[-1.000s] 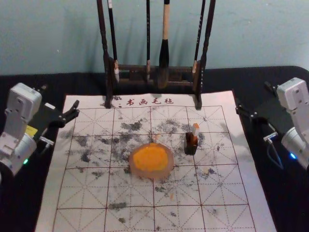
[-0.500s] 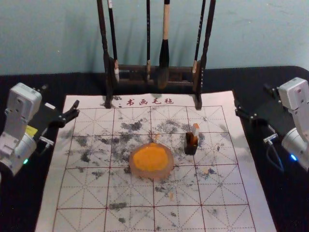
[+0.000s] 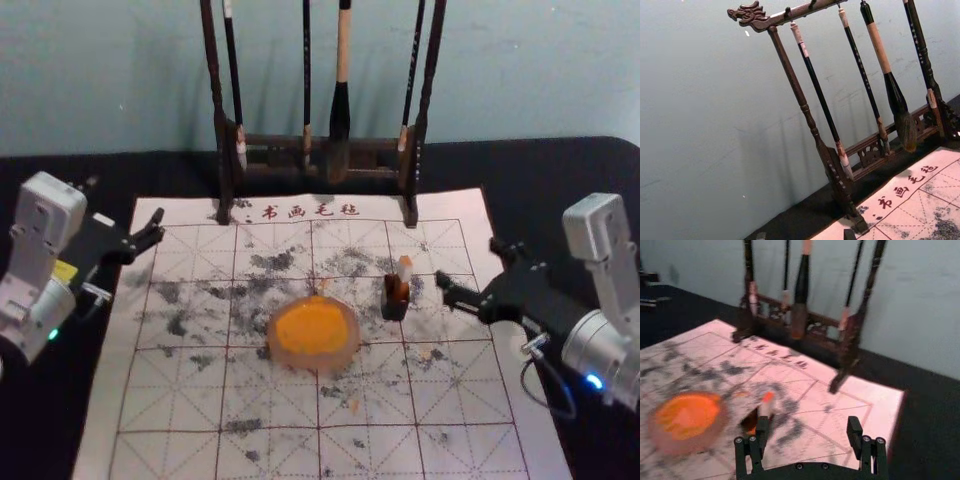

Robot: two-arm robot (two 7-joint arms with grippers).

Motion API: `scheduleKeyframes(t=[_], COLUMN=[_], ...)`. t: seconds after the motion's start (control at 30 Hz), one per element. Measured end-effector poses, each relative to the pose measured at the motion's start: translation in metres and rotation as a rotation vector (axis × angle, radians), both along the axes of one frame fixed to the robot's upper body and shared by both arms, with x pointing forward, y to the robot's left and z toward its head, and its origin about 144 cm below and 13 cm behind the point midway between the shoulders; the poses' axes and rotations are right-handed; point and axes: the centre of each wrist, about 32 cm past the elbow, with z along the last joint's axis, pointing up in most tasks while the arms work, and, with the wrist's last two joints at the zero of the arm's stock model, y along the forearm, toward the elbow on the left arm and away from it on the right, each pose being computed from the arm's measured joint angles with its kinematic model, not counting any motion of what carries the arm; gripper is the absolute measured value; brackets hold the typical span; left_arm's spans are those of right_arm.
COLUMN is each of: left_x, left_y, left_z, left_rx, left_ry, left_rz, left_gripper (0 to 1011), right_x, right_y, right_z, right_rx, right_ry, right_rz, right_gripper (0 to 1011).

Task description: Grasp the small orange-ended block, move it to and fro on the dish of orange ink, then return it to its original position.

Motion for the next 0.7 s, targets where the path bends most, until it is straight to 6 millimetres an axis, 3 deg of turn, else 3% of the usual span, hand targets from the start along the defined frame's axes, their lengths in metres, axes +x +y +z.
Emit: scheduleKeyframes(t=[0.27,0.7], left_x=[0.0,0.0], left_y=[0.0,0.0], left_z=[0.0,0.0], left_rx=[0.0,0.0], left_ry=[0.0,0.0], left_rz=[0.0,0.0], left_gripper=[1001,1001], right_x=[-0.004,0.023], right_y=[0.018,0.056], right_z=[0.003,-0.001], right_rx=[0.039,0.033], right_ry=[0.054,0.073], right_rz=[0.044,-0.003], right_gripper=[1003,1003])
